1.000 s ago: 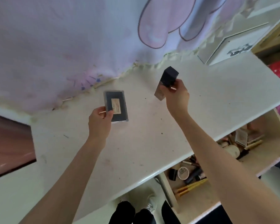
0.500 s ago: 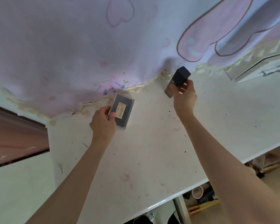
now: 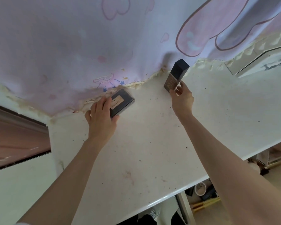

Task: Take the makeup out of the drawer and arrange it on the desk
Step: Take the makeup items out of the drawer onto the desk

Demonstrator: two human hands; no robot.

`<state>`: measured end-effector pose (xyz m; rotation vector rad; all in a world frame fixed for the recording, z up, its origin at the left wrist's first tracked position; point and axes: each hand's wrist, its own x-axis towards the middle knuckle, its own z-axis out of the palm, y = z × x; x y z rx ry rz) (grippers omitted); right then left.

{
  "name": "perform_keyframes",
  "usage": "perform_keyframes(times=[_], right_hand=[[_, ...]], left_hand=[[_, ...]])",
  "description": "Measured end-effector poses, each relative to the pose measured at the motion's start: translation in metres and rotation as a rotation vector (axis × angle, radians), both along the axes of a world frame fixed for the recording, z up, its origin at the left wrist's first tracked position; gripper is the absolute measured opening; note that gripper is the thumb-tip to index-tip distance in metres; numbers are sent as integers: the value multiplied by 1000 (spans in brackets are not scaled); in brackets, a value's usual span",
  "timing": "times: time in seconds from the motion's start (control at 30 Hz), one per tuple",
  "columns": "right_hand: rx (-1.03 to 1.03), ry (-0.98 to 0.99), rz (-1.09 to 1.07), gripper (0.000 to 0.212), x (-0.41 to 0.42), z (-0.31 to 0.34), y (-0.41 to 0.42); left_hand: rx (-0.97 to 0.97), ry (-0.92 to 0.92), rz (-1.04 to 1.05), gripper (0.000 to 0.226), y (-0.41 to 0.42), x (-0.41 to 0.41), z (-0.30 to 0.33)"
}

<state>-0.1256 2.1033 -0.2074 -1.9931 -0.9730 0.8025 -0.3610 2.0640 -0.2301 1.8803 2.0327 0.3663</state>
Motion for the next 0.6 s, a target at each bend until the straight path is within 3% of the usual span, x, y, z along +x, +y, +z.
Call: perform_keyframes(times=[0.13,0.37,0.6], right_hand=[[-55,-110,119,57,7,-6,-33],[-124,-609,510,53,43,-10,-131],[-226,-716,606,52,109,-13,-242]], left_hand=[[6,30,-30,56,-10,6,7],[131,-177,-277,49,-89,75,25],[166,-283,-606,41,-186,164,23]])
